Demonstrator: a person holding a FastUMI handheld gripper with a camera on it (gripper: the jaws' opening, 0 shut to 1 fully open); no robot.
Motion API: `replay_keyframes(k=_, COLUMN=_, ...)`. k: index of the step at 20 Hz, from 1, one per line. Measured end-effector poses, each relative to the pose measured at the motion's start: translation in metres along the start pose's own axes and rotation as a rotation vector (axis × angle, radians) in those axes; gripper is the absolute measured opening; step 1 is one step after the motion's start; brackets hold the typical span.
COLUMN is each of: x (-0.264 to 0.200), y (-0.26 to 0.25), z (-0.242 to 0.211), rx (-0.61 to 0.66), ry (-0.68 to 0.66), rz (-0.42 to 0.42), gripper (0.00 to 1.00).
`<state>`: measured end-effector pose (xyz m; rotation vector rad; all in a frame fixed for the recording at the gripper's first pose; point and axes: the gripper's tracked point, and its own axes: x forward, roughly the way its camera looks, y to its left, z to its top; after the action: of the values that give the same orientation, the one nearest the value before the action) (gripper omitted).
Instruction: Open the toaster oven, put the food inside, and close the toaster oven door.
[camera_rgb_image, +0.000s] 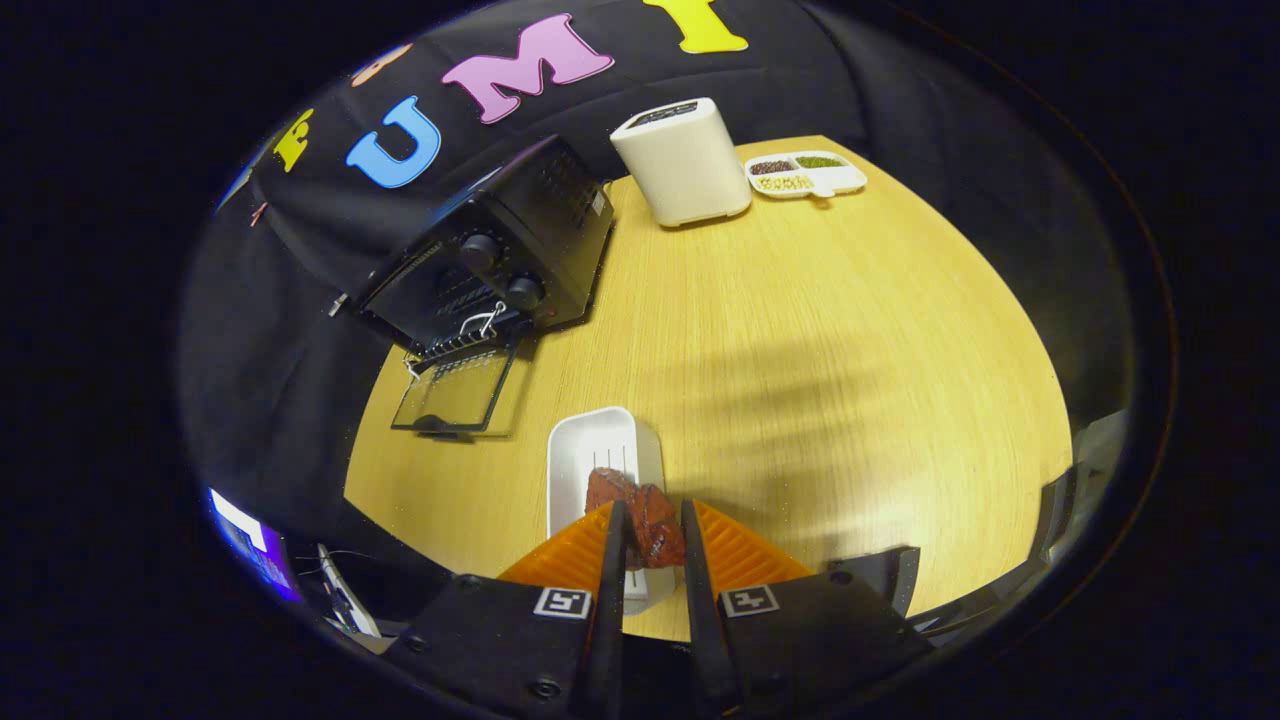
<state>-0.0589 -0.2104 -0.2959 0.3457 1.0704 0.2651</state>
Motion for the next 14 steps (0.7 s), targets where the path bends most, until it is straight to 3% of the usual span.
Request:
replay_keyframes(k=3, x=-0.003, y=0.012, z=0.006, rx=0.038, ry=-0.004, rz=0.058, gripper=0.23)
replay_keyframes(k=5, x=-0.004, y=0.014, z=0.007, rx=0.018, ry=-0.013, rz=0.051, gripper=0.15)
replay_keyframes(k=10, x=-0.012, y=0.020, z=0.012, rx=-0.045, ry=-0.024, rz=0.002, gripper=0.13)
replay_keyframes(k=14, x=-0.027, y=0.030, z=0.027, rx=-0.026, ry=-0.077, rz=-0.034, gripper=0.13)
